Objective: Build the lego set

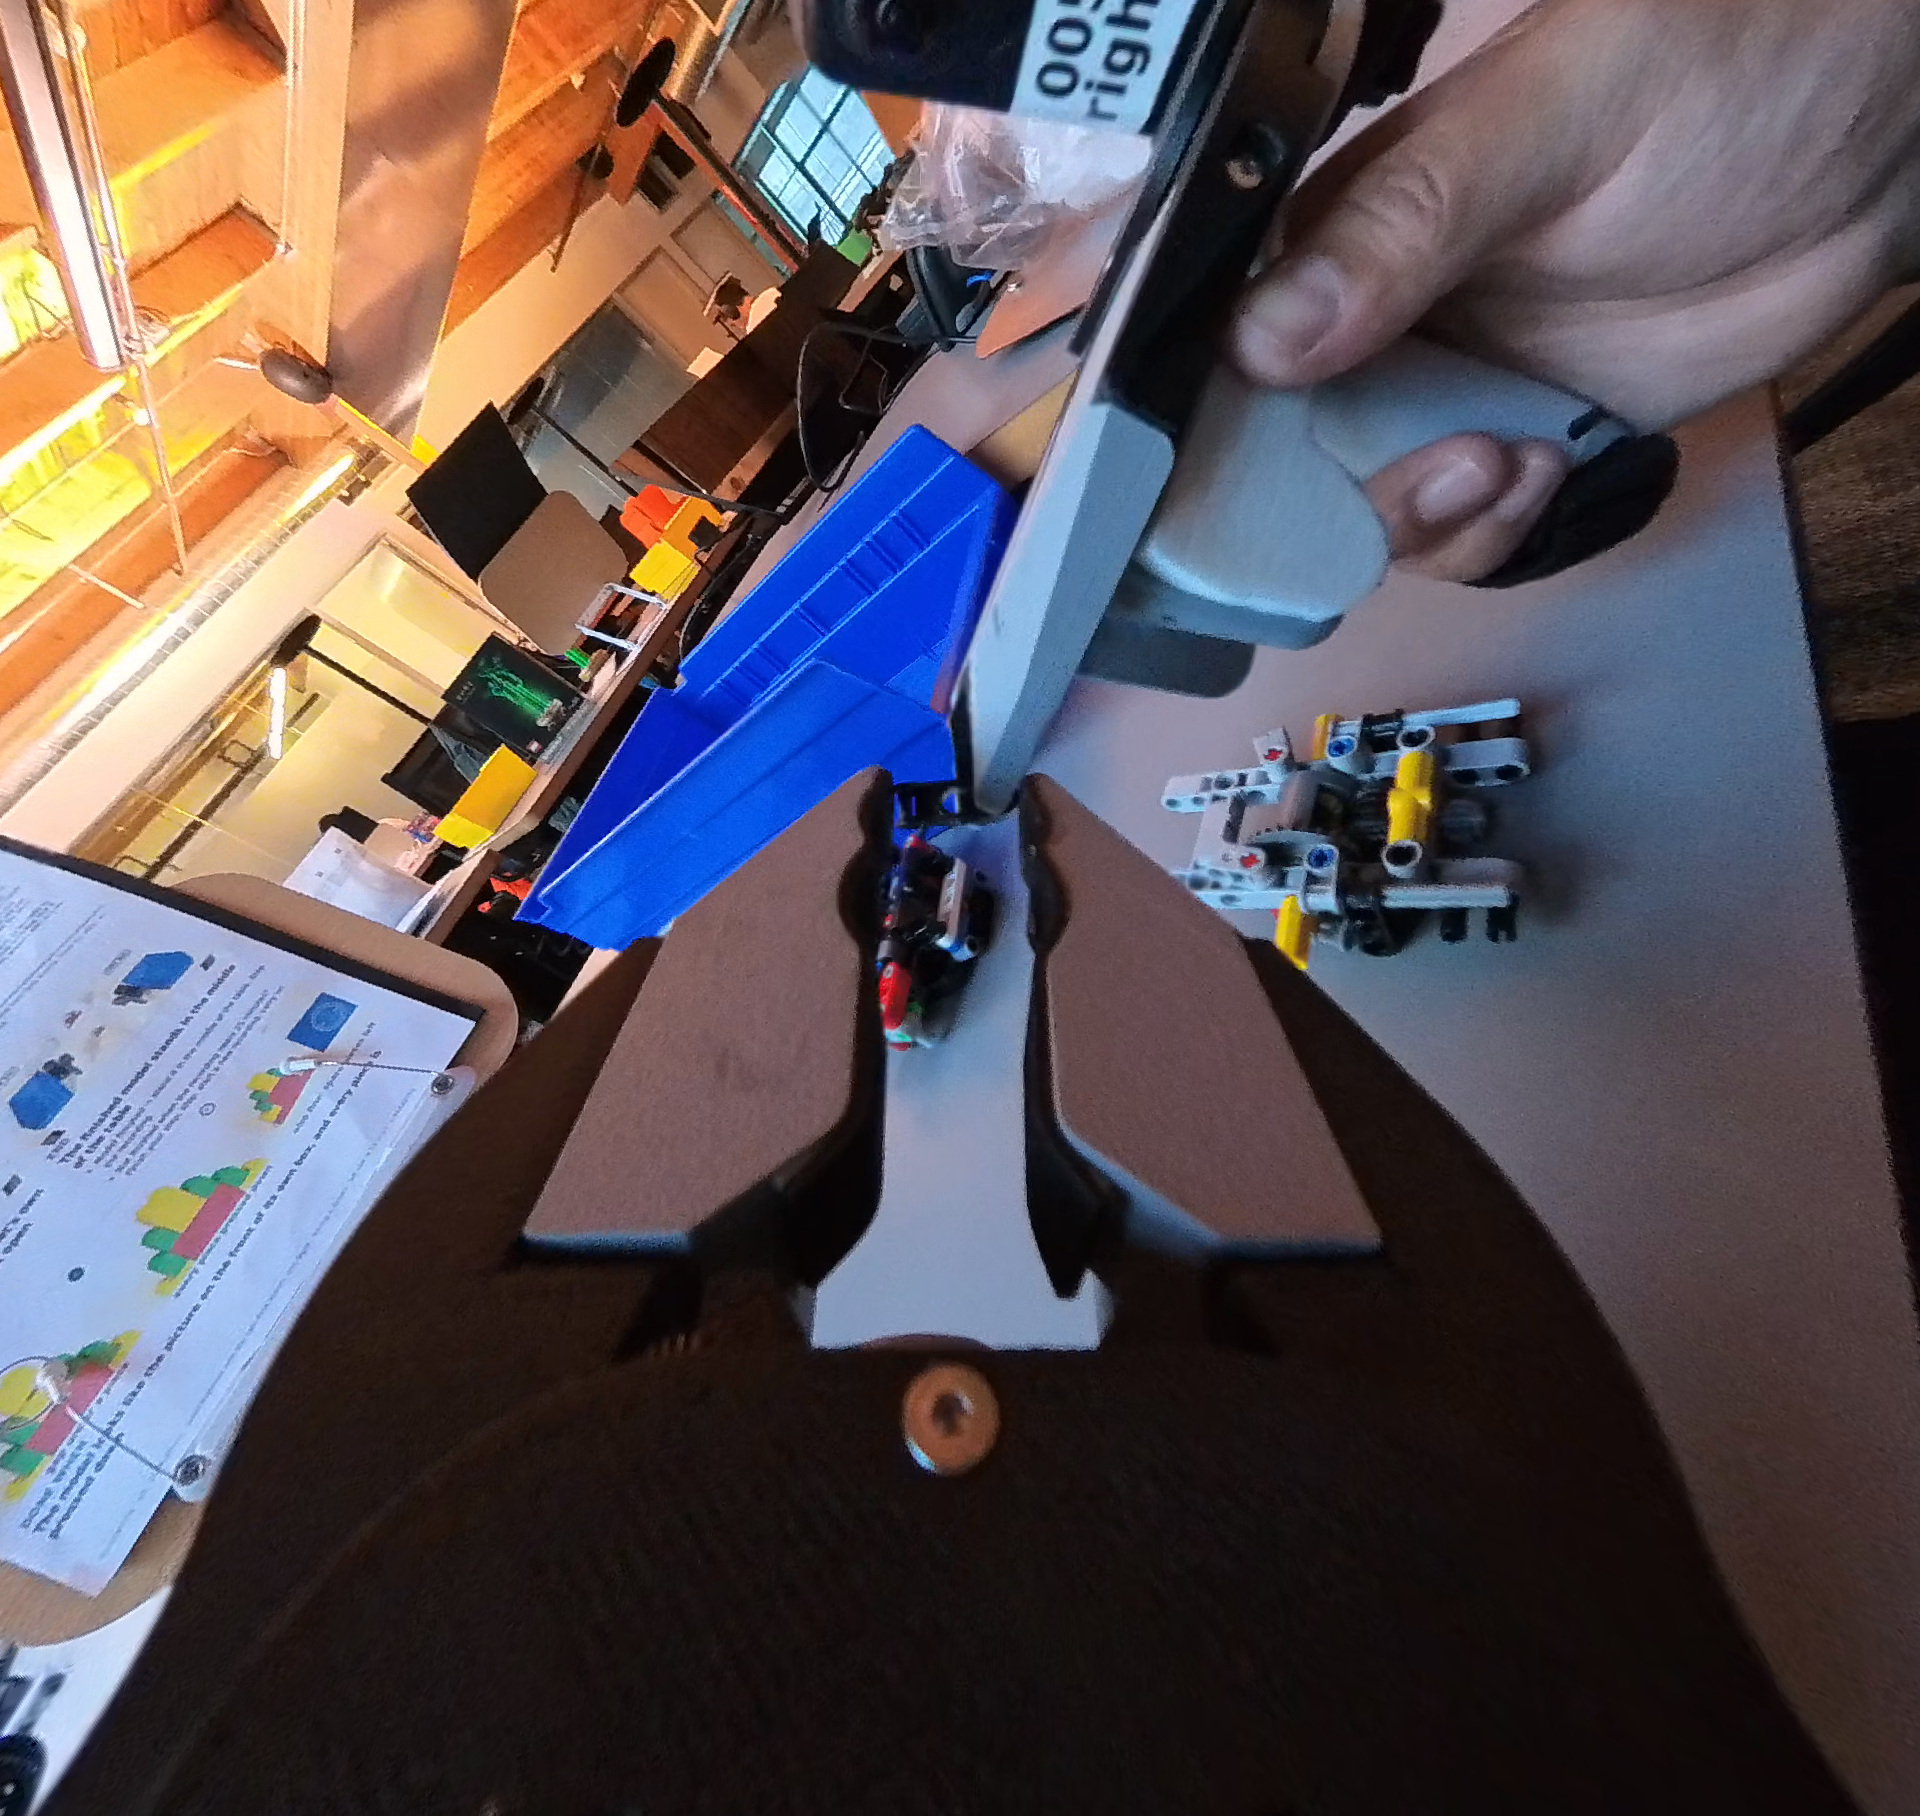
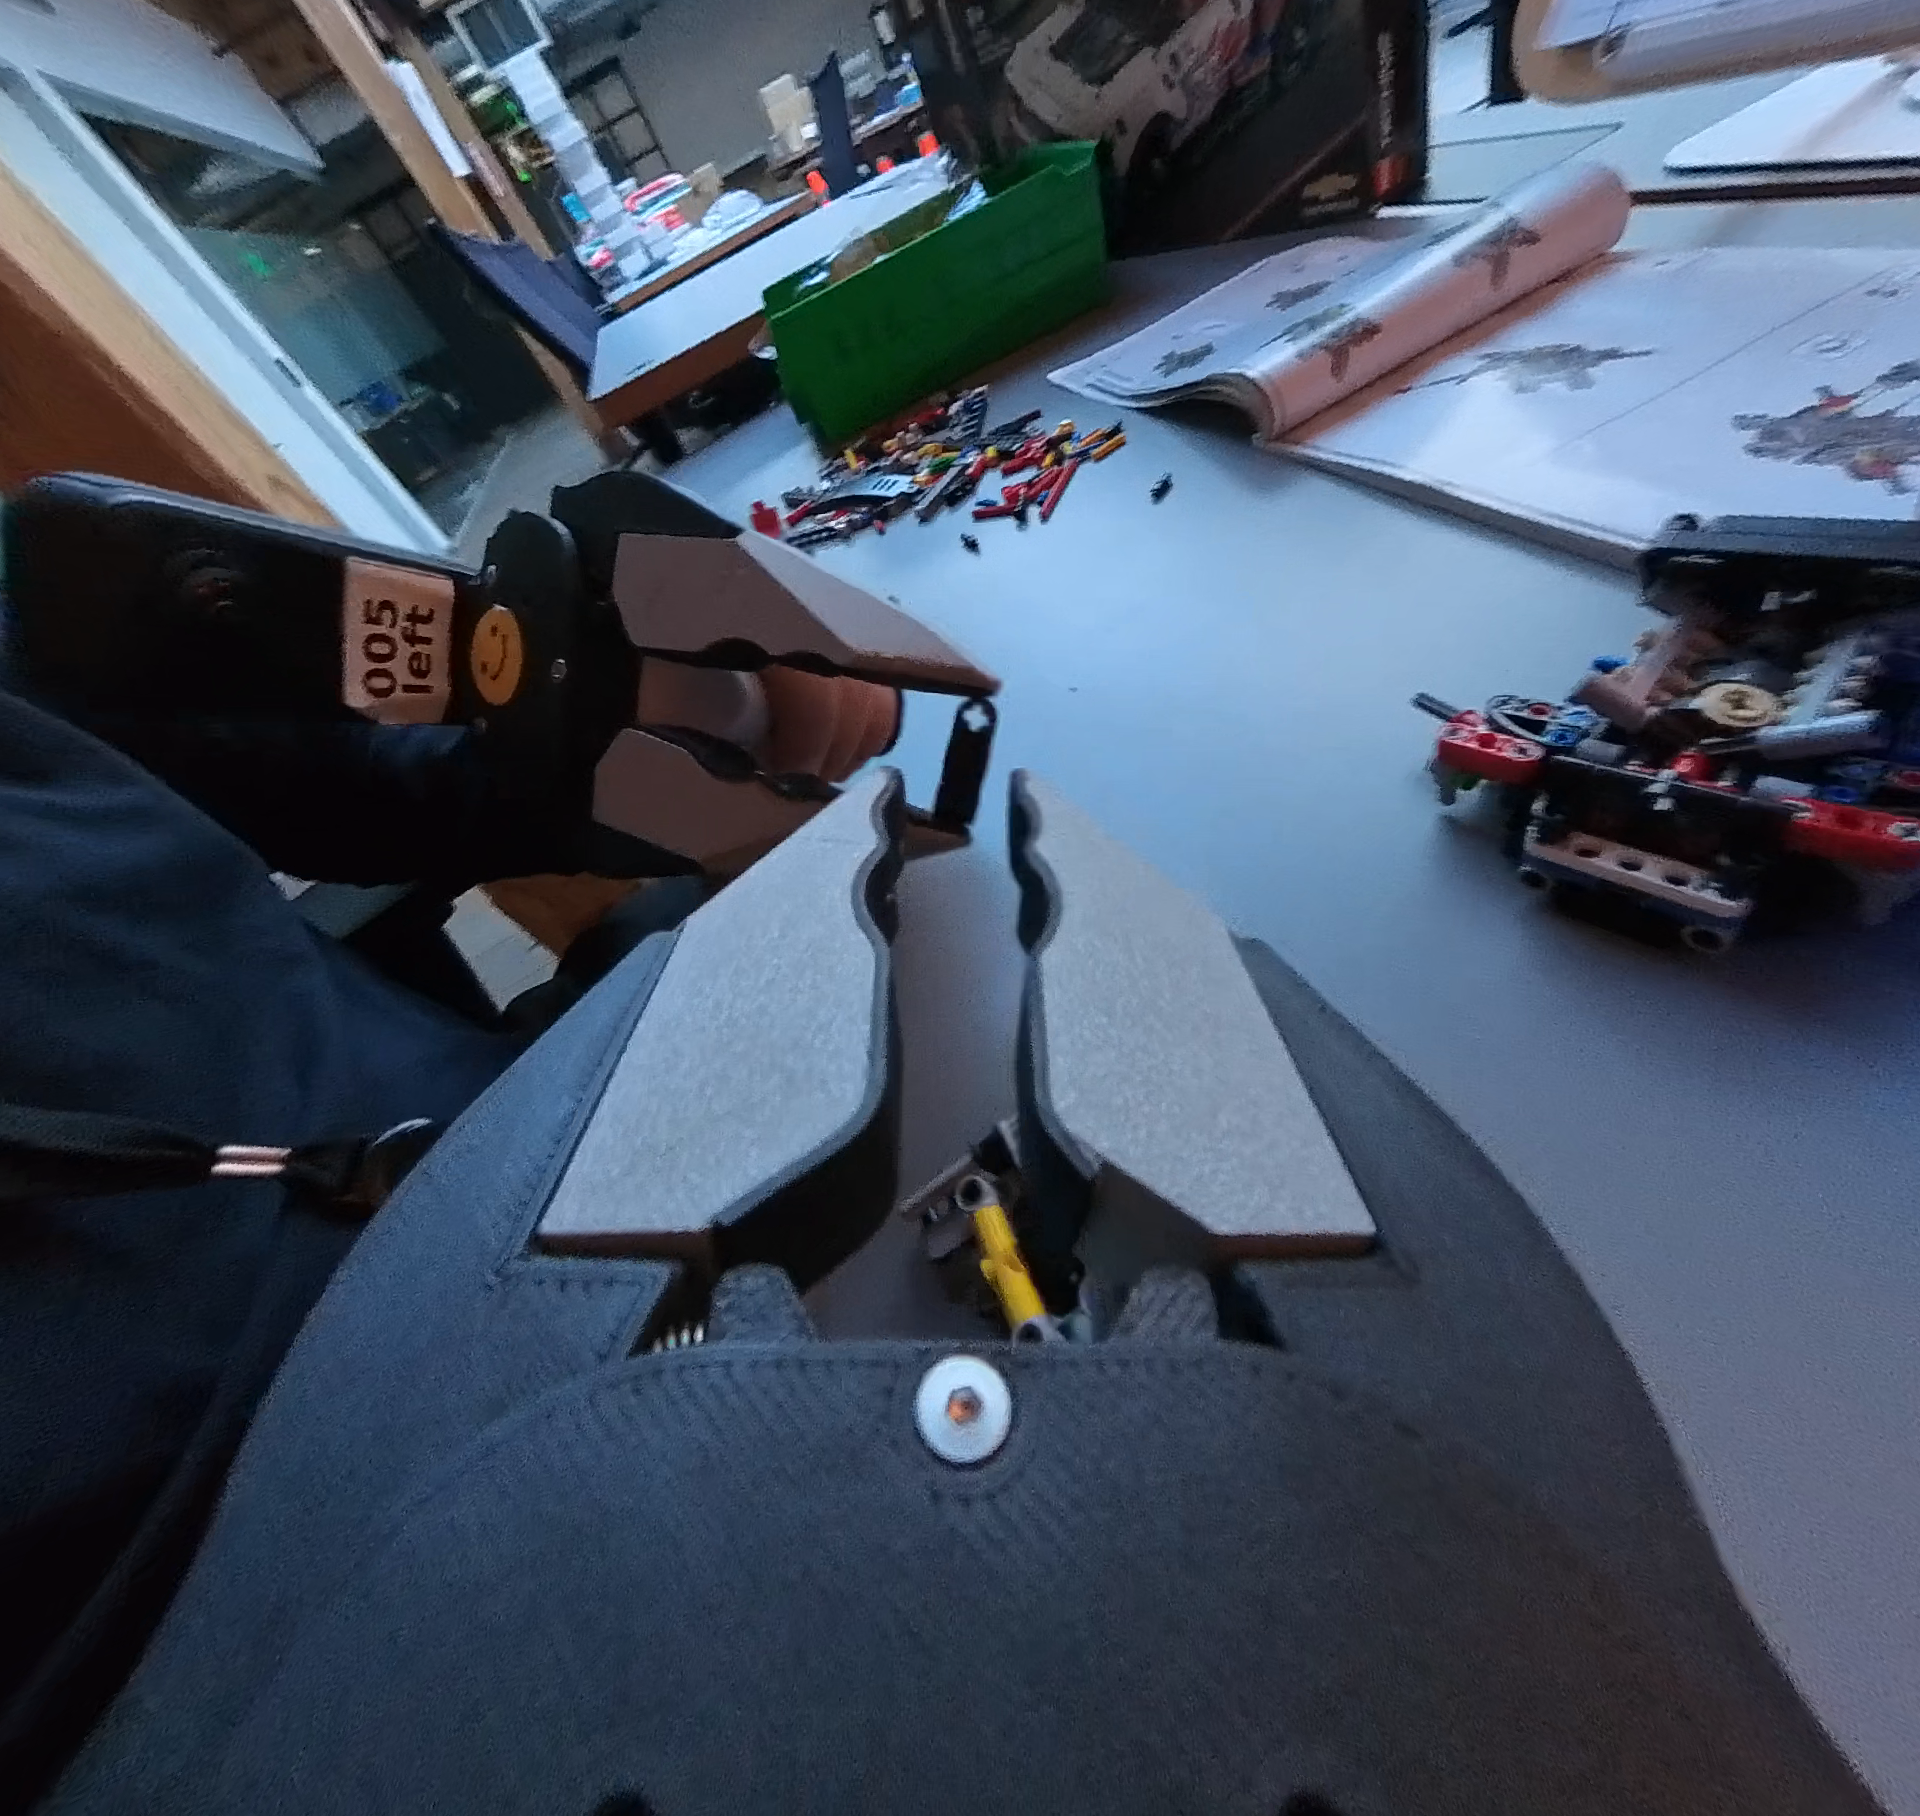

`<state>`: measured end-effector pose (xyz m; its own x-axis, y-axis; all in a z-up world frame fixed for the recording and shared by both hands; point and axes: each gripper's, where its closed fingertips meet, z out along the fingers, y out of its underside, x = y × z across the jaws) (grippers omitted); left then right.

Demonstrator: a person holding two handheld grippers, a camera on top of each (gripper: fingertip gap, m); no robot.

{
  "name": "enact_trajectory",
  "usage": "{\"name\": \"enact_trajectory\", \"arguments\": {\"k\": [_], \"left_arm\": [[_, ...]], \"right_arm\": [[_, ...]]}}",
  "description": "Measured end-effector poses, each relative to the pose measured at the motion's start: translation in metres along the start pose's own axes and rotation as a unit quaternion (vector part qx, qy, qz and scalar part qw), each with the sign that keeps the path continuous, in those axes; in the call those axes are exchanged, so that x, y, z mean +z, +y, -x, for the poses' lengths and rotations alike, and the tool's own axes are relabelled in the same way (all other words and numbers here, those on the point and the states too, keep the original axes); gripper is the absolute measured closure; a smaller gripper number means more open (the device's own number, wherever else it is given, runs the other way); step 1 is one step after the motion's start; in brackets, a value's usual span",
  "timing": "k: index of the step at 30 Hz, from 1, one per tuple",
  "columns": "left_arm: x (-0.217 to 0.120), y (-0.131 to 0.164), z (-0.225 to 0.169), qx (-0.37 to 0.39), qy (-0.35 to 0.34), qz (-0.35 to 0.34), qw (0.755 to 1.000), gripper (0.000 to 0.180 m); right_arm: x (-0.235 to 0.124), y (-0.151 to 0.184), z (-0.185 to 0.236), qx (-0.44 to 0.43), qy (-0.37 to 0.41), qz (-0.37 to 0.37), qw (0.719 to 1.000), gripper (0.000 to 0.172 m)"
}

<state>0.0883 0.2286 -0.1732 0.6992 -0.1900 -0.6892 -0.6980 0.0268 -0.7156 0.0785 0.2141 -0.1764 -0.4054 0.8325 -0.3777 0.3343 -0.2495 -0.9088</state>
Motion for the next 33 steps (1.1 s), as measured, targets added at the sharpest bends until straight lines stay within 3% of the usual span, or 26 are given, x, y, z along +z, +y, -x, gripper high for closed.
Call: {"name": "enact_trajectory", "arguments": {"k": [5, 8, 12, 15, 25, 27, 33], "left_arm": [[0.003, 0.004, -0.01, -0.009, 0.023, 0.006, 1.0, 0.159], [0.004, 0.014, -0.029, -0.058, 0.113, 0.041, 0.991, 0.147], [-0.004, 0.015, -0.039, -0.121, 0.218, 0.066, 0.966, 0.151], [-0.003, 0.013, -0.032, -0.096, 0.213, 0.061, 0.97, 0.155], [-0.007, 0.006, -0.071, -0.039, 0.274, 0.056, 0.959, 0.157], [-0.006, 0.007, -0.067, -0.023, 0.256, 0.058, 0.965, 0.171], [-0.002, 0.015, -0.064, -0.062, 0.247, 0.075, 0.964, 0.173]], "right_arm": [[0.001, 0.01, -0.003, 0.009, -0.001, 0.038, 0.999, 0.165], [-0.006, 0.018, -0.007, 0.006, -0.007, 0.078, 0.997, 0.166], [-0.019, 0.023, 0.001, 0.007, -0.05, 0.122, 0.991, 0.166], [-0.024, 0.034, 0.006, 0.04, -0.085, 0.166, 0.982, 0.165], [-0.024, 0.059, 0.017, 0.087, -0.124, 0.22, 0.964, 0.165], [-0.024, 0.062, 0.018, 0.083, -0.125, 0.227, 0.962, 0.165], [-0.021, 0.059, 0.011, 0.088, -0.111, 0.22, 0.965, 0.166]]}}
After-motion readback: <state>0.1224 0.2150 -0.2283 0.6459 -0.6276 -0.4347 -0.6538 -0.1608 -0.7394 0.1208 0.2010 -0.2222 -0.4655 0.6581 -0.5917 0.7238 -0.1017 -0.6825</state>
